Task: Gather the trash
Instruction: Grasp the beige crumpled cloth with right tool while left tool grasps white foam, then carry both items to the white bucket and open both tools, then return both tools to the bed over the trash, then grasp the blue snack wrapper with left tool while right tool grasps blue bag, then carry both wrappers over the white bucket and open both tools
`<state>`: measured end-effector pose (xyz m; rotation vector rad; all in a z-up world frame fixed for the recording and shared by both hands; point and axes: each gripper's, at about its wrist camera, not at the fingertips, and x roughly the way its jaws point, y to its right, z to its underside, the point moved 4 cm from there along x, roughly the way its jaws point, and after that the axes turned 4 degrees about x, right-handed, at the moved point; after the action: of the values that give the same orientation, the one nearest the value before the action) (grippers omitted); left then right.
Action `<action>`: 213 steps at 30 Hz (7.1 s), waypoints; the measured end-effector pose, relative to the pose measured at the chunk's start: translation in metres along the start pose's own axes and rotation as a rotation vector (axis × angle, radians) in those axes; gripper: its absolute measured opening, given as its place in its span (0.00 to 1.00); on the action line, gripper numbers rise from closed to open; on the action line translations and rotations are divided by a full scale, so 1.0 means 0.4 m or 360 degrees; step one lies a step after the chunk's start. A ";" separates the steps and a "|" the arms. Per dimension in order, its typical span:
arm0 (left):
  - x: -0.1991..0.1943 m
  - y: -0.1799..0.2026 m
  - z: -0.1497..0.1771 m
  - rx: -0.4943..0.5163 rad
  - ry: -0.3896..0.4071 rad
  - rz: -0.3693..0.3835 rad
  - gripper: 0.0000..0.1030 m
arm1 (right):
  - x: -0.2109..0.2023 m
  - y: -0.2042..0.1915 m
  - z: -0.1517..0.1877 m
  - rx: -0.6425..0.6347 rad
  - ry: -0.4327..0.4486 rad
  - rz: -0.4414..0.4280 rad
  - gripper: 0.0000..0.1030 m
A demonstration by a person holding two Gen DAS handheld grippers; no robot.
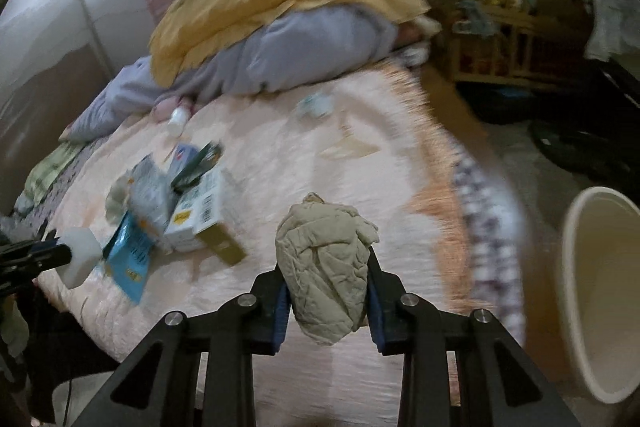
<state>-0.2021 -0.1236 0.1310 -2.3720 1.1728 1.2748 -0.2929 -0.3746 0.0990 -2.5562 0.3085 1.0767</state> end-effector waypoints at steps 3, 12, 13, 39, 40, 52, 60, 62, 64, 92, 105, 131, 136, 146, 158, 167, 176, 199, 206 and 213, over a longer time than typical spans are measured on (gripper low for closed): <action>0.037 0.108 -0.062 0.0097 0.0005 0.0111 0.22 | -0.039 0.082 -0.009 0.0082 0.0043 0.0075 0.30; 0.200 0.427 -0.218 0.0275 -0.0043 0.0458 0.22 | -0.160 0.387 0.006 0.0455 0.0132 0.0325 0.30; 0.213 0.460 -0.233 0.0281 -0.0051 0.0496 0.22 | -0.166 0.415 0.010 0.0498 0.0134 0.0337 0.30; 0.428 0.655 -0.281 0.0191 -0.0096 0.0510 0.54 | -0.203 0.622 0.074 0.0775 0.0178 0.0476 0.64; 0.416 0.636 -0.273 0.0203 -0.0064 0.0448 0.54 | -0.197 0.604 0.067 0.0752 0.0177 0.0472 0.64; 0.296 0.442 -0.197 0.0195 0.0077 -0.0006 0.54 | -0.115 0.368 -0.001 0.0491 0.0128 0.0330 0.64; 0.192 0.306 -0.166 0.0139 0.0177 -0.0215 0.54 | -0.052 0.194 -0.023 0.0327 0.0063 0.0207 0.65; 0.173 0.279 -0.159 0.0126 0.0191 -0.0255 0.54 | -0.035 0.145 -0.030 0.0285 0.0044 0.0165 0.65; 0.153 0.252 -0.151 0.0108 0.0202 -0.0290 0.54 | -0.027 0.108 -0.029 0.0250 0.0036 0.0139 0.67; -0.035 -0.231 0.019 -0.0299 0.0112 -0.0548 0.54 | 0.102 -0.177 0.004 -0.0029 -0.0161 -0.0069 0.70; 0.032 -0.391 0.129 -0.0487 -0.0121 -0.0472 0.54 | 0.202 -0.254 -0.004 -0.0142 -0.0267 -0.0109 0.70; 0.163 -0.448 0.141 -0.0421 -0.0260 -0.0439 0.26 | 0.153 -0.450 0.032 -0.0158 -0.0481 -0.0627 0.70; 0.119 -0.427 0.125 -0.0427 -0.0191 -0.0420 0.25 | 0.210 -0.540 0.070 -0.0234 -0.0545 -0.0656 0.64; 0.105 -0.391 0.125 -0.0415 -0.0164 -0.0390 0.25 | 0.262 -0.552 0.070 -0.0327 -0.0482 -0.0615 0.16; 0.112 -0.326 0.103 -0.0386 -0.0140 -0.0343 0.26 | 0.137 -0.154 0.074 0.0090 -0.0557 -0.0389 0.55; 0.096 -0.264 0.072 -0.0351 -0.0102 -0.0306 0.26 | 0.132 -0.217 0.058 -0.0306 -0.0445 -0.0240 0.83; 0.067 -0.179 0.027 -0.0272 -0.0043 -0.0244 0.26 | 0.196 -0.218 0.117 -0.0404 -0.0365 -0.0087 0.51; 0.197 0.175 -0.133 0.0091 0.0004 -0.0096 0.26 | 0.005 0.032 0.018 -0.0079 -0.0122 0.0069 0.52; 0.245 0.271 -0.177 0.0131 -0.0034 0.0054 0.26 | -0.040 0.124 0.008 0.0026 -0.0068 0.0130 0.52; 0.293 0.377 -0.211 0.0191 -0.0072 0.0174 0.26 | -0.097 0.237 0.003 0.0131 -0.0019 0.0230 0.52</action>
<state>-0.2234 -0.3311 0.1185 -2.2102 1.3423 1.2457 -0.3515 -0.4584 0.1044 -2.4853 0.5300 1.1054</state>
